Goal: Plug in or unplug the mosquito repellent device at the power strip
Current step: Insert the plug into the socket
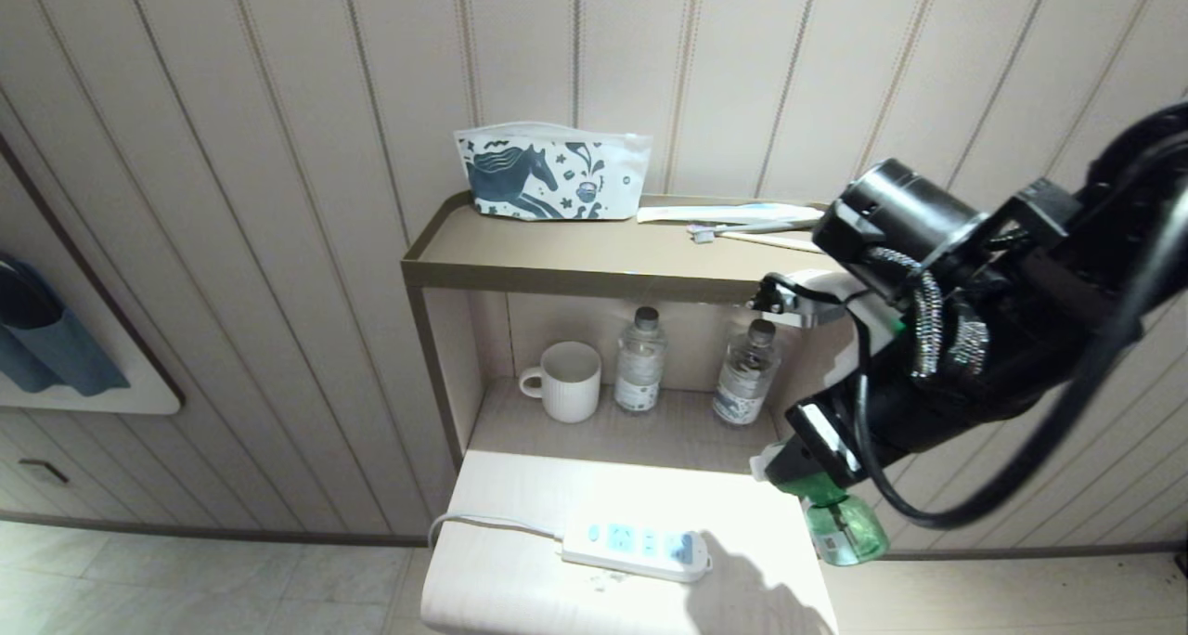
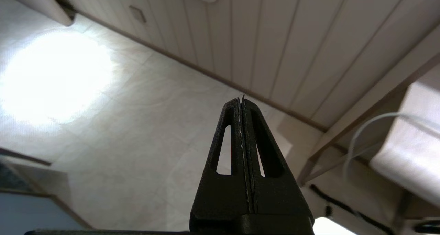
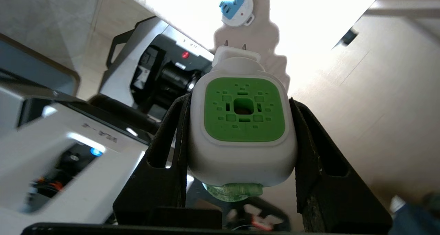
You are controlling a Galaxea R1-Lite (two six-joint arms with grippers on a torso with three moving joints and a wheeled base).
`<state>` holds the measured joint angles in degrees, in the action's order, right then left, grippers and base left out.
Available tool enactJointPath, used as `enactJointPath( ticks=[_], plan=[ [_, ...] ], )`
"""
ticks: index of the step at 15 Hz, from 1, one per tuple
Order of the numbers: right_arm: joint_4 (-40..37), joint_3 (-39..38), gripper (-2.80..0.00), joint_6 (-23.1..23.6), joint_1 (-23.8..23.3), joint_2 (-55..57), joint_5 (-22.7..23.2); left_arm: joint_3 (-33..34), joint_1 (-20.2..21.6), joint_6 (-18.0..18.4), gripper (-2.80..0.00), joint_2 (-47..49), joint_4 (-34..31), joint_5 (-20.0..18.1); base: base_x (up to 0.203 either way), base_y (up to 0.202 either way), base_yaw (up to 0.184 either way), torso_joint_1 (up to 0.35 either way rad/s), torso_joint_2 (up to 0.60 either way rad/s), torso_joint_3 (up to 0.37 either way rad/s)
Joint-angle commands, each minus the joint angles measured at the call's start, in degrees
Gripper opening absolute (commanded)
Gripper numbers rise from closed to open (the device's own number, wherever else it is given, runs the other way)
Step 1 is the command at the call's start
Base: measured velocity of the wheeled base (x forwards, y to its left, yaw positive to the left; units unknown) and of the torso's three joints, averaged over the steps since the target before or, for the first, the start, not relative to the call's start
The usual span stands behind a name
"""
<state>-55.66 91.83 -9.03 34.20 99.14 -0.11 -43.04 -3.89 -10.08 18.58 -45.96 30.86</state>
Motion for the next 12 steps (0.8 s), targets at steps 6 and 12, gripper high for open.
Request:
enactJointPath(
  ticks=[6,12],
  plan=[
    [-12.0,10.7,-2.80,-6.4,1.7,15.1,0.1,17.0,3.4,6.1,-2.80,-17.9,4.8,-6.9,0.000,0.000,0.000,0.000,0.00,0.000],
    [-11.4,11.1,-2.80,-7.1,2.0,19.4,0.1,38.0,3.4,11.7,-2.80,-18.6,41.0,-9.1,0.000,0.000,0.000,0.000,0.00,0.000]
  ],
)
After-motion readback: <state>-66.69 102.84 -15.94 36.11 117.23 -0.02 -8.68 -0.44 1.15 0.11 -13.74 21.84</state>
